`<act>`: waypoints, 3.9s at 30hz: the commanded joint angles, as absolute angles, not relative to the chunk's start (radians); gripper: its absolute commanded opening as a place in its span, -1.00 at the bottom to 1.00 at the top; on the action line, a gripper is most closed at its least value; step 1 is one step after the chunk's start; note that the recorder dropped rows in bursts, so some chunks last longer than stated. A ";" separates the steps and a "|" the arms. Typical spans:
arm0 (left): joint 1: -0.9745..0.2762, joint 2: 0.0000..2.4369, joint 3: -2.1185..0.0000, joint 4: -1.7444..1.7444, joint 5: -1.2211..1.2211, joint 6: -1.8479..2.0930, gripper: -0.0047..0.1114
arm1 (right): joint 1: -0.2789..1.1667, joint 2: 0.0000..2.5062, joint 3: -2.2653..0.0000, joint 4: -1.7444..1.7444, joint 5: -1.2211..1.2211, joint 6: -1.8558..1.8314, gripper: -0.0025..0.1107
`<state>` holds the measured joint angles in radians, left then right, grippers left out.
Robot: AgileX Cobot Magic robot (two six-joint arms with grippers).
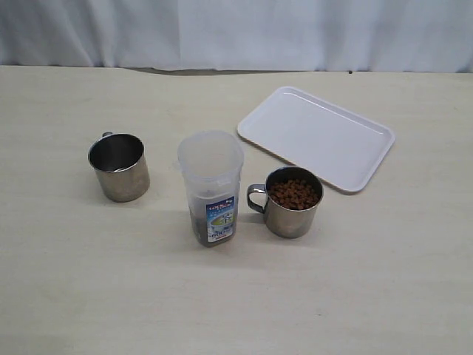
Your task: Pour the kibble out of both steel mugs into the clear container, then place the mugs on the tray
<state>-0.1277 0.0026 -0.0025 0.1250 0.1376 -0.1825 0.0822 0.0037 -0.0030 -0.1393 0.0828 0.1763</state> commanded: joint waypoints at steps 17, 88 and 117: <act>-0.126 0.000 0.000 0.119 0.127 -0.185 -0.92 | 0.085 0.000 0.000 -0.141 0.079 0.170 -0.87; -0.126 0.000 0.000 0.118 0.125 -0.185 -0.92 | 0.093 1.680 -0.159 -0.844 -0.965 0.514 -0.69; -0.126 0.000 0.000 0.118 0.125 -0.185 -0.92 | 0.597 1.660 -0.285 -0.175 -0.651 0.215 0.29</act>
